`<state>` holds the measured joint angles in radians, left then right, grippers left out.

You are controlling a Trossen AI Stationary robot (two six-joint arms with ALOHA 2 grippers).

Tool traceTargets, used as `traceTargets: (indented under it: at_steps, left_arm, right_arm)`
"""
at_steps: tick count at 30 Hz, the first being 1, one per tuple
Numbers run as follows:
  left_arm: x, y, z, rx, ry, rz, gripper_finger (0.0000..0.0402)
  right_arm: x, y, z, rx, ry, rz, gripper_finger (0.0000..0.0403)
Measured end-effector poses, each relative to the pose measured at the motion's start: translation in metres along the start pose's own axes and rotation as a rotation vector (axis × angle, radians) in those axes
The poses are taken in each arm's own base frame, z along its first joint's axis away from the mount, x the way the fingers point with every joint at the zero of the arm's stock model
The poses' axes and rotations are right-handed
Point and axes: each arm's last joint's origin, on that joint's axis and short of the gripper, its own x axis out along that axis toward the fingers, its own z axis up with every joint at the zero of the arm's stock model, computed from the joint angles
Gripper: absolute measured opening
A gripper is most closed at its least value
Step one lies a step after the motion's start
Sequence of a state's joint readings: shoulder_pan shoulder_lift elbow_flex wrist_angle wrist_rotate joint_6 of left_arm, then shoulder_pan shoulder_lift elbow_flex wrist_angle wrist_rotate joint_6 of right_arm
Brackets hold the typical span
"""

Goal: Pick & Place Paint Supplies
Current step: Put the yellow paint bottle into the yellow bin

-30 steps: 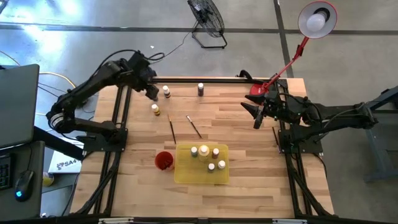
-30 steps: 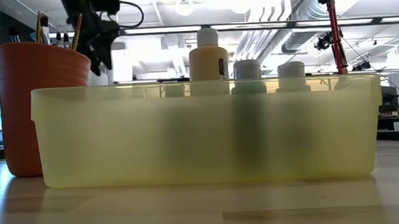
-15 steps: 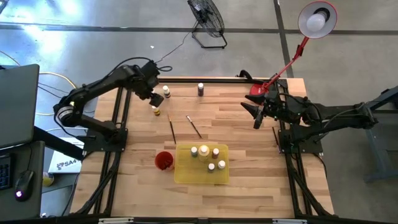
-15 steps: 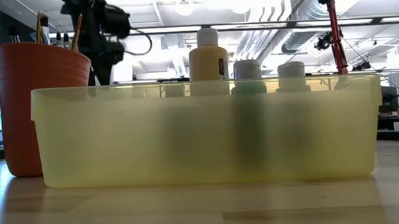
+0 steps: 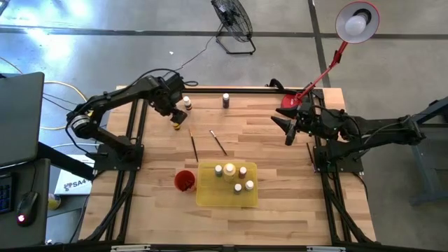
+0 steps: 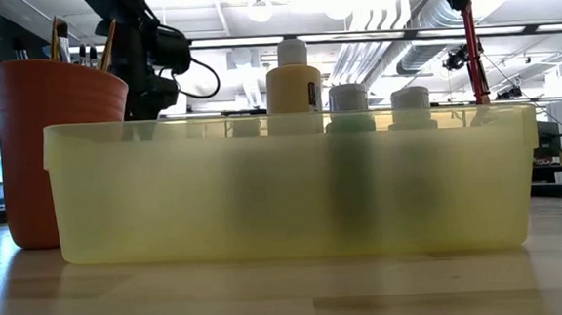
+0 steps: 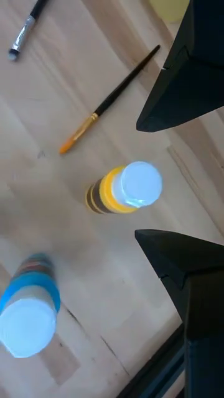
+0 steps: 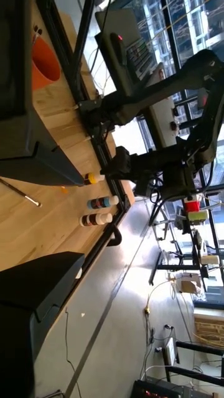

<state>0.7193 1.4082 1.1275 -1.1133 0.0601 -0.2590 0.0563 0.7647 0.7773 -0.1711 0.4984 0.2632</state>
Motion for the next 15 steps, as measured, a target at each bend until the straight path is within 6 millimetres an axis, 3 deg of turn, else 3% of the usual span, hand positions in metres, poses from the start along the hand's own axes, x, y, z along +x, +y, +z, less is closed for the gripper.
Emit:
traceTargets:
  at_steps: [15]
  left_arm:
    - [0.0036, -0.0004, 0.005, 0.023, -0.024, 0.018, 0.0266]
  right_arm:
    - [0.0, 0.0, 0.0001, -0.001, 0.0, 0.0, 0.0174]
